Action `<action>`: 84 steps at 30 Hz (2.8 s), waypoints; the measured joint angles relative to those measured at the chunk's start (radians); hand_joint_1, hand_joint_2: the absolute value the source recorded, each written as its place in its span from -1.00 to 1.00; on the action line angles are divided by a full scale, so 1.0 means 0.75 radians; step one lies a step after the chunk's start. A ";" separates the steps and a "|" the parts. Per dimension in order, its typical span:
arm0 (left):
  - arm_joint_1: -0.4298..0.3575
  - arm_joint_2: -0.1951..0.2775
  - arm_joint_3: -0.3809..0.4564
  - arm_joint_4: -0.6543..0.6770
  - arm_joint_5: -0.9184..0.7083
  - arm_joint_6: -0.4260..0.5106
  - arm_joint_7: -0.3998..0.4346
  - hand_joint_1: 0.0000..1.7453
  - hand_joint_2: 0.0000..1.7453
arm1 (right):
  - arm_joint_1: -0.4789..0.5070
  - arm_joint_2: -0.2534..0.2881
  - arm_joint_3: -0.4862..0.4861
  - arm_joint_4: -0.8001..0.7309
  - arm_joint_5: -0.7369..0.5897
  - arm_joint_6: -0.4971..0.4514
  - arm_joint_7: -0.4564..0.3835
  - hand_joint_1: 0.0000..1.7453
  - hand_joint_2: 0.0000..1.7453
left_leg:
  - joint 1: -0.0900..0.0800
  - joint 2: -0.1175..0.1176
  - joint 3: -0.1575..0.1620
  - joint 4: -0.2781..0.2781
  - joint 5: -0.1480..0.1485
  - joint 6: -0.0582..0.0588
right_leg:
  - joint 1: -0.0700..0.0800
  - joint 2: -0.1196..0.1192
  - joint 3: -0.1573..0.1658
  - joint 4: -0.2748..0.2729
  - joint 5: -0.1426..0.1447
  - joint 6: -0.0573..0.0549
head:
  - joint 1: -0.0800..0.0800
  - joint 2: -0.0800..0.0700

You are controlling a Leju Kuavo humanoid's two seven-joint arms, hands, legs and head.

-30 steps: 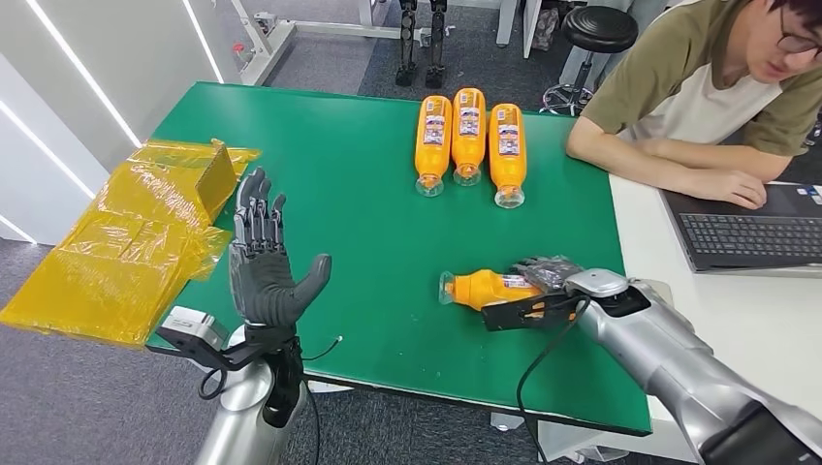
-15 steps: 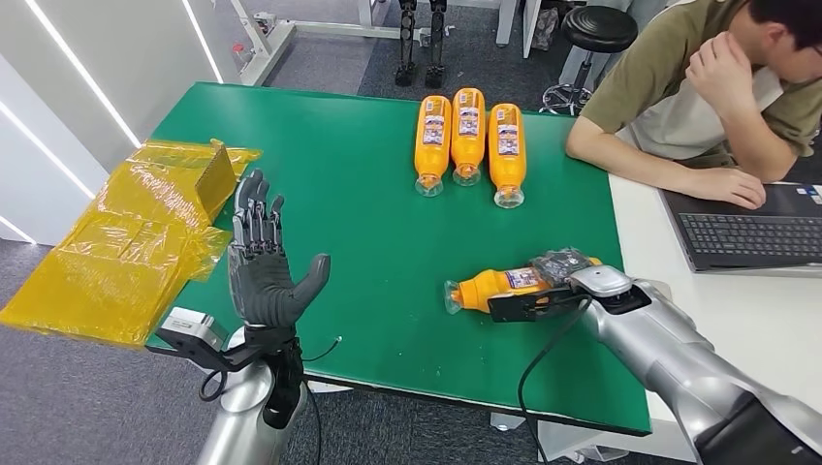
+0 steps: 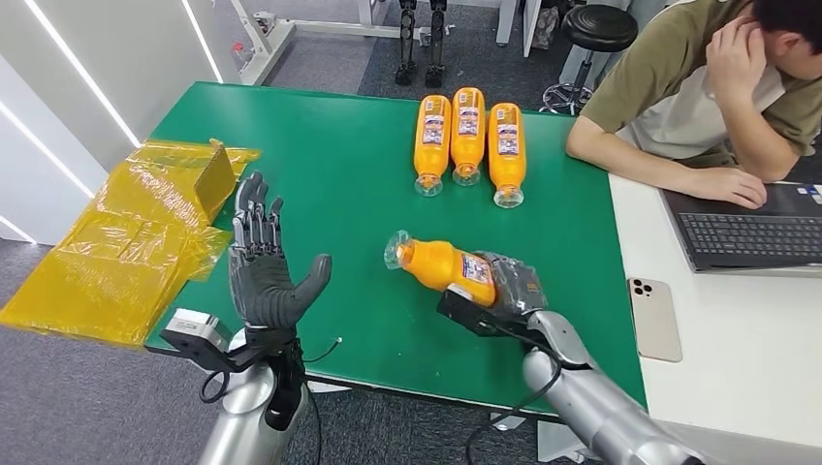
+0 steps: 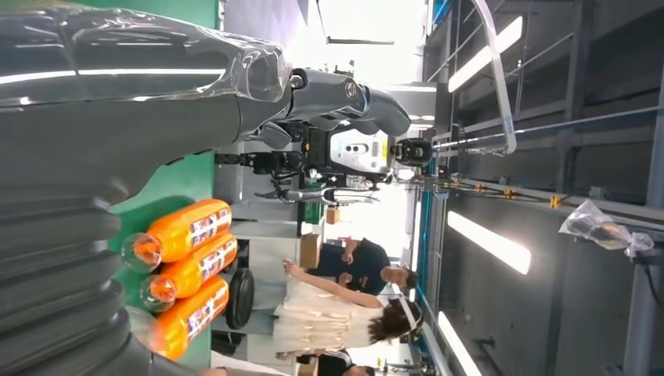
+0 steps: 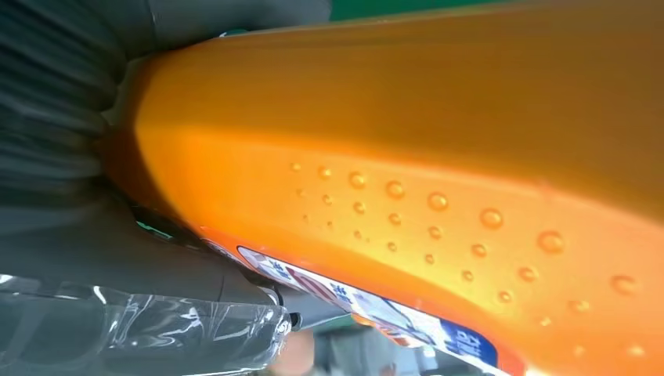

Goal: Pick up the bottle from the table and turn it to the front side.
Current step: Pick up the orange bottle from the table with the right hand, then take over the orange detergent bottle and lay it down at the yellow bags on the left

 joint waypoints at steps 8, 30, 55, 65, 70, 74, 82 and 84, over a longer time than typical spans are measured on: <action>-0.034 -0.005 -0.066 0.135 -0.003 -0.047 0.069 -1.00 1.00 | 0.274 0.146 -0.306 -0.255 -0.127 -0.276 -0.244 1.00 1.00 | -0.001 0.000 -0.001 0.000 0.000 0.000 | 0.000 0.000 0.000 -0.001 0.000 0.000 | 0.000 0.000; -0.151 -0.024 -0.268 0.393 -0.168 -0.290 0.100 -1.00 1.00 | 0.567 0.200 -0.337 -0.644 0.433 -0.099 -0.007 1.00 1.00 | -0.001 0.001 -0.001 0.000 -0.001 0.001 | -0.001 0.001 -0.001 -0.001 0.000 0.000 | 0.000 0.000; -0.147 -0.027 -0.241 0.395 -0.054 -0.327 0.044 1.00 1.00 | 0.554 0.214 -0.293 -0.658 0.633 -0.043 0.082 0.88 1.00 | -0.001 0.001 -0.002 0.000 -0.001 0.001 | -0.001 0.001 -0.001 -0.001 0.000 0.000 | 0.000 0.000; -0.149 -0.027 -0.253 0.349 -0.073 -0.259 0.054 1.00 1.00 | 0.617 0.254 -0.288 -0.709 0.360 -0.322 -0.135 -1.00 1.00 | -0.001 0.001 -0.001 0.000 -0.001 0.001 | -0.001 0.002 -0.002 -0.001 0.000 0.000 | 0.000 0.000; -0.155 -0.026 -0.256 0.325 -0.168 -0.141 0.081 1.00 1.00 | 0.643 0.270 -0.289 -0.769 0.290 -0.358 -0.190 -1.00 1.00 | -0.001 0.001 -0.001 0.000 -0.001 0.000 | -0.001 0.002 -0.002 -0.001 0.000 0.000 | 0.000 0.000; -0.205 -0.019 -0.260 0.320 -0.496 0.177 0.223 1.00 1.00 | 0.681 0.308 -0.323 -0.857 0.156 -0.372 -0.375 -1.00 1.00 | -0.001 0.001 -0.001 0.000 0.000 0.000 | -0.001 0.001 -0.001 0.000 0.000 0.000 | 0.000 0.000; -0.408 0.101 -0.261 0.506 -1.400 0.614 0.626 1.00 1.00 | 0.755 0.352 -0.486 -1.062 0.093 -0.373 -0.491 -1.00 1.00 | -0.001 0.001 -0.001 0.000 0.000 0.000 | 0.000 0.002 -0.001 0.000 0.000 0.000 | 0.000 0.000; -0.470 0.152 -0.261 0.605 -1.513 0.677 0.683 1.00 1.00 | 0.777 0.345 -0.528 -1.109 0.065 -0.373 -0.482 -1.00 1.00 | -0.001 0.002 -0.001 0.000 0.000 -0.001 | -0.001 0.002 -0.001 0.001 0.000 0.000 | 0.000 0.000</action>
